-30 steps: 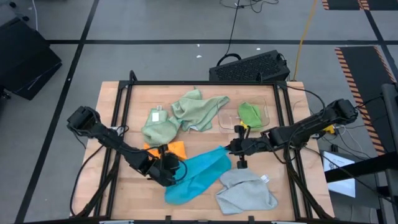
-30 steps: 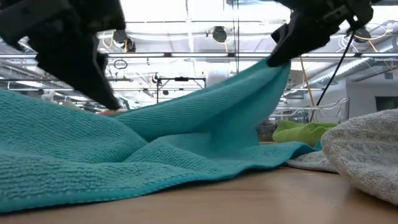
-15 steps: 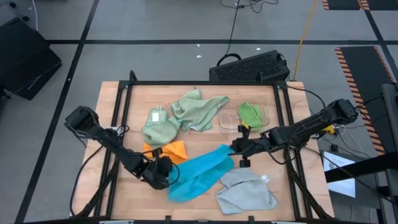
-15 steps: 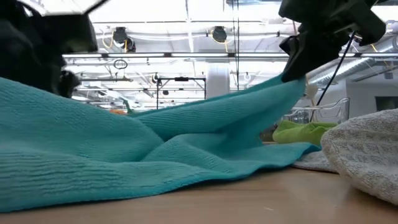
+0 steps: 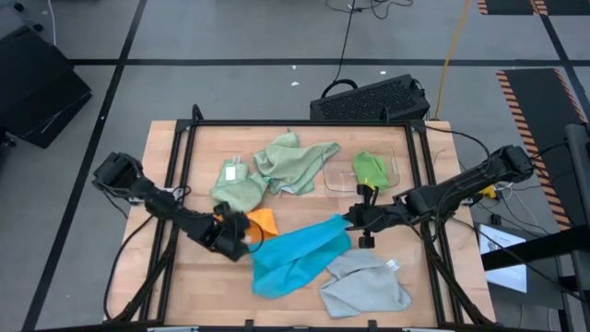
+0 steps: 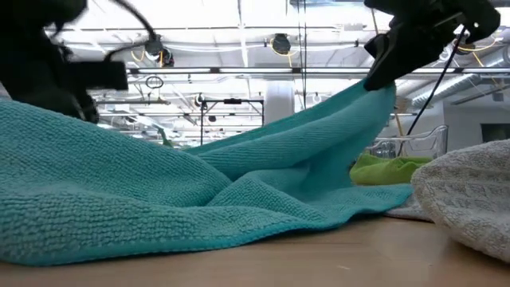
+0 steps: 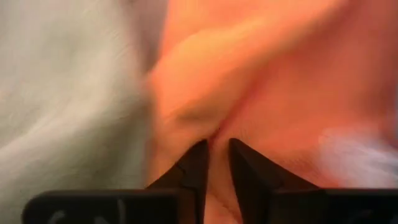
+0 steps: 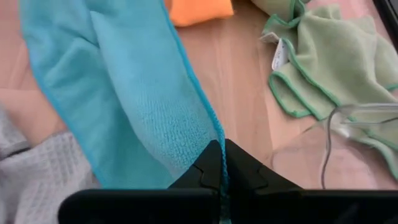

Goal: Fold microfiber towels
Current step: Fold the blue microfiber cloth

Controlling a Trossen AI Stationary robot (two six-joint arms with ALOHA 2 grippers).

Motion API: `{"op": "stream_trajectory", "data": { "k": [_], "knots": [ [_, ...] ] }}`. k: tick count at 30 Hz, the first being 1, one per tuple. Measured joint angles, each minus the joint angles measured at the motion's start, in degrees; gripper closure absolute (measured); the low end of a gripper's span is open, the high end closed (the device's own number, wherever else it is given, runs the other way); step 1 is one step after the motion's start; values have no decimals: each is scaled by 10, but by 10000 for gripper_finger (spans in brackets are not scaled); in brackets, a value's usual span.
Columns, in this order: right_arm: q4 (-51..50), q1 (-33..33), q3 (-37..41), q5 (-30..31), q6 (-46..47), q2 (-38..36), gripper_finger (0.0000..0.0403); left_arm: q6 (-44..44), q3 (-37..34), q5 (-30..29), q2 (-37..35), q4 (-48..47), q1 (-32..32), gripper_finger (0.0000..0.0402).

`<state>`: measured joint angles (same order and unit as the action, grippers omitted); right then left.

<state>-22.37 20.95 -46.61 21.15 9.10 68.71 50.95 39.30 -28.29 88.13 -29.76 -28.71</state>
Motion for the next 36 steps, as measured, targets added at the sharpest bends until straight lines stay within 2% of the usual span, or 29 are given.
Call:
{"op": "stream_trajectory", "data": {
  "k": [5,8,13,17,22,29,32,34,36],
  "knots": [
    [-10,20,0,-3,24,0,403,97,-29,-2,-2,-62,53,317],
    [-24,33,0,-4,36,0,403,126,-26,5,-4,-104,72,316],
    [-28,39,0,-4,50,0,403,87,8,48,-28,-93,67,316],
    [-28,39,0,-4,52,0,403,43,41,22,-52,-63,40,316],
    [-34,39,0,-4,51,0,403,26,37,-8,-61,30,-9,316],
    [-37,39,0,-4,52,0,403,189,-7,-3,-56,110,-76,316],
    [-36,39,0,-4,52,0,403,229,-18,-33,-51,164,-106,316],
    [-36,39,0,-5,51,0,403,266,-25,-55,-43,169,-119,315],
    [-34,39,0,-4,52,0,403,306,-26,-52,-28,169,-122,312]
  ]
}}
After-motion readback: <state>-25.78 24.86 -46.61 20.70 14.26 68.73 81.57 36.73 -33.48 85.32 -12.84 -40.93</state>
